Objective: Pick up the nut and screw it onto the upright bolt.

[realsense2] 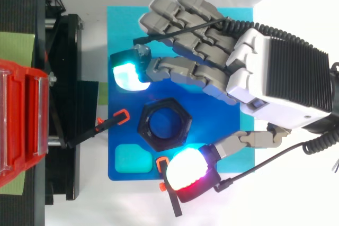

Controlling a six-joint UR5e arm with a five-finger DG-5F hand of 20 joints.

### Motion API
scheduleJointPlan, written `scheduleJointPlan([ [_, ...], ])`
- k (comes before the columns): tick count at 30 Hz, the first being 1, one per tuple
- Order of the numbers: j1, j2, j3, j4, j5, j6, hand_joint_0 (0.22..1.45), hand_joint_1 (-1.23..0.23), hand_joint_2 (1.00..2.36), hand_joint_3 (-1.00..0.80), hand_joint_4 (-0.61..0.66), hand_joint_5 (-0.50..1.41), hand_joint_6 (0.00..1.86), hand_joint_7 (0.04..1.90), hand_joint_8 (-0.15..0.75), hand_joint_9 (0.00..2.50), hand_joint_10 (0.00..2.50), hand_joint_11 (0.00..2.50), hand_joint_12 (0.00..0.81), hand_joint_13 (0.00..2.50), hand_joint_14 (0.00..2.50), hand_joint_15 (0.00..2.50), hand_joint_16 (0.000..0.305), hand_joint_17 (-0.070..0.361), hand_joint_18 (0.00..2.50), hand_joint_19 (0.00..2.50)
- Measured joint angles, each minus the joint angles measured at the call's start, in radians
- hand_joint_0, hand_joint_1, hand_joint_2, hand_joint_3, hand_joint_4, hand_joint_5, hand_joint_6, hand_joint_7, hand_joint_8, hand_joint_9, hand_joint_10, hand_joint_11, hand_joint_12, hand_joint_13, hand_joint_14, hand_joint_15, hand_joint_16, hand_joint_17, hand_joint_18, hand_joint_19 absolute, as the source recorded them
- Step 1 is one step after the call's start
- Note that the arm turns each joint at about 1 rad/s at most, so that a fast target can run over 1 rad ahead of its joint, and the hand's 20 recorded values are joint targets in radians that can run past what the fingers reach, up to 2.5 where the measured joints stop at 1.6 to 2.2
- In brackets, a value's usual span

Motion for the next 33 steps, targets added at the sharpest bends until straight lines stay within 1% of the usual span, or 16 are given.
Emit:
scheduleJointPlan([
  [4,-0.001,0.0,0.025,-0.042,-0.001,0.0,0.33,-0.2,1.0,-0.5,0.18,-0.27,0.5,0.63,0.294,0.04,0.0,0.0,0.461,0.0,0.0,0.0,0.075,0.169,0.0,0.0],
  [6,0.0,0.0,0.038,-0.058,-0.002,0.0,0.33,-0.18,1.0,-0.5,0.2,-0.26,0.5,0.68,0.3,0.04,0.0,0.0,0.461,0.0,0.0,0.0,0.075,0.168,0.0,0.0],
  [11,0.004,0.0,0.06,-0.078,-0.004,-0.001,0.34,-0.16,1.0,-0.5,0.22,-0.25,0.5,0.76,0.305,0.05,0.0,0.0,0.46,0.0,0.0,0.0,0.074,0.167,0.0,0.0],
  [19,0.011,0.0,0.074,-0.08,-0.009,-0.002,0.35,-0.14,1.0,-0.5,0.24,-0.23,0.5,0.85,0.31,0.07,0.0,0.0,0.457,0.01,0.0,0.0,0.073,0.165,0.0,0.0],
  [25,0.023,0.0,0.076,-0.077,-0.01,-0.002,0.36,-0.13,1.0,-0.5,0.27,-0.22,0.5,0.89,0.316,0.1,0.0,0.0,0.455,0.03,0.0,0.0,0.073,0.164,0.0,0.0],
  [26,0.025,0.0,0.076,-0.077,-0.01,-0.003,0.36,-0.15,1.0,-0.5,0.27,-0.21,0.5,0.88,0.325,0.17,0.0,0.0,0.457,0.07,0.0,0.0,0.073,0.164,0.0,0.0],
  [30,0.031,0.0,0.077,-0.077,-0.01,-0.003,0.37,-0.16,1.0,-0.5,0.28,-0.2,0.5,0.9,0.325,0.19,0.0,0.0,0.452,0.1,0.0,0.0,0.073,0.163,0.0,0.0],
  [33,0.033,0.0,0.076,-0.077,-0.01,-0.003,0.37,-0.16,1.0,-0.5,0.28,-0.19,0.5,0.91,0.329,0.23,0.0,0.0,0.448,0.12,0.0,0.0,0.072,0.162,0.0,0.0],
])
